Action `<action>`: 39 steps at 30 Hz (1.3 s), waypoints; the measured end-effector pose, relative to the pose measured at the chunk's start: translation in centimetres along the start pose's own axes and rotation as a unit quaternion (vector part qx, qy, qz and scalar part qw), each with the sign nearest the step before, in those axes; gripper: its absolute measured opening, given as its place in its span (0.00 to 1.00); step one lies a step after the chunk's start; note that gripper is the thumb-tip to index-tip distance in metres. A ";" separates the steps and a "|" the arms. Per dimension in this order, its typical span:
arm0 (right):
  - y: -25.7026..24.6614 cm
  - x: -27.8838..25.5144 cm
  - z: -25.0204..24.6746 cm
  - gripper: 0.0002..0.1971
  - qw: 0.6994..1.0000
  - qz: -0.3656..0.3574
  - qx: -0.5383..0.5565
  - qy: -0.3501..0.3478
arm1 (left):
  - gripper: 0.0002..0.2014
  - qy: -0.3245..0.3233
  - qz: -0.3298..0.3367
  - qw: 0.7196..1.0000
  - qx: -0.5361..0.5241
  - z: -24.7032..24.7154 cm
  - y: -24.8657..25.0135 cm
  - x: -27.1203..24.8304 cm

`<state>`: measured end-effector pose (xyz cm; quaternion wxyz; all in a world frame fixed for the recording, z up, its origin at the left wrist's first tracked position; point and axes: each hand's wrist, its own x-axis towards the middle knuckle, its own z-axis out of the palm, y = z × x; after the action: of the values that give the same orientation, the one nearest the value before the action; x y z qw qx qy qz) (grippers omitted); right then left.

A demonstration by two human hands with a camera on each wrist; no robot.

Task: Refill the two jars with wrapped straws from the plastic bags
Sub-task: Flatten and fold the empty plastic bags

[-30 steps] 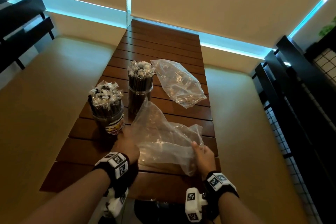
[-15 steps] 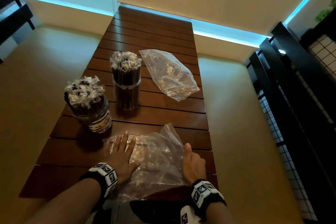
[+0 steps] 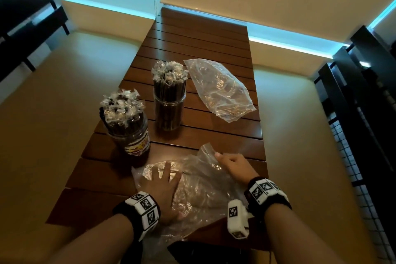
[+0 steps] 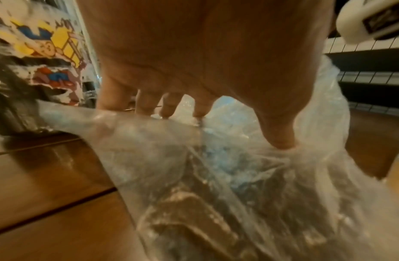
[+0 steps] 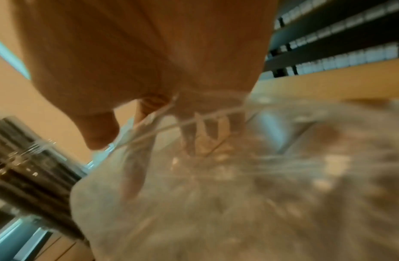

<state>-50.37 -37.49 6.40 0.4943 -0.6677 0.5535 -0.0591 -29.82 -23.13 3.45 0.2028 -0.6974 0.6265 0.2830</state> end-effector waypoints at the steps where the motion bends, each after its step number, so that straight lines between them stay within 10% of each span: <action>1: -0.3 -0.1 0.4 0.26 1.000 -0.003 0.005 -0.028 | 0.61 -0.017 0.005 1.000 -0.005 0.2 -0.2 0.1; 4: -0.5 0.0 1.3 0.25 0.998 -0.020 -0.038 -0.039 | 0.65 -0.038 0.011 0.999 -0.011 0.5 -0.7 0.5; 10: 0.0 0.8 0.0 0.16 0.969 0.001 -0.103 0.226 | 0.71 -0.051 0.032 0.998 -0.025 0.7 -1.8 0.8; 13: -0.3 -0.1 1.0 0.08 0.984 0.015 -0.044 0.170 | 0.71 -0.046 0.039 0.998 -0.010 1.0 -2.1 1.1; 15: 0.0 -0.3 1.5 0.20 0.993 0.021 -0.018 0.116 | 0.69 -0.028 0.041 0.999 -0.008 1.1 -2.6 1.0; 18: 1.4 0.0 0.3 0.21 0.985 0.084 -0.013 0.152 | 0.52 0.092 0.025 0.995 -0.032 0.6 -2.7 -0.6; 21: 2.5 0.2 -1.5 0.10 0.973 0.115 0.083 0.181 | 0.40 0.225 -0.030 0.967 -0.117 0.3 -3.1 -1.8; 26: 1.2 -0.4 -2.7 0.15 0.946 0.088 0.251 0.186 | 0.61 0.168 -0.087 0.888 -0.418 -0.6 -1.7 -0.2; 29: 0.1 -1.0 -2.7 0.16 0.947 0.082 0.240 0.199 | 0.45 0.151 -0.114 0.817 -0.544 -2.9 -0.8 1.4; 31: 0.1 -1.0 -2.8 0.13 0.948 0.095 0.188 0.239 | 0.24 0.149 -0.086 0.834 -0.524 -5.1 -0.3 1.7; 33: -0.3 -1.4 -2.9 0.11 0.947 0.116 0.138 0.264 | 0.12 0.201 -0.038 0.837 -0.508 -8.2 0.5 0.7; 39: -3.4 -2.7 -4.1 0.48 0.916 0.029 0.032 0.398 | 0.19 0.520 0.141 0.818 -0.201 -18.4 2.6 -4.2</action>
<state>-51.65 -38.09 12.18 0.2561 -0.5563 0.7215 -0.3231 -30.06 -32.07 20.30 -0.3400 -0.6700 0.6595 0.0233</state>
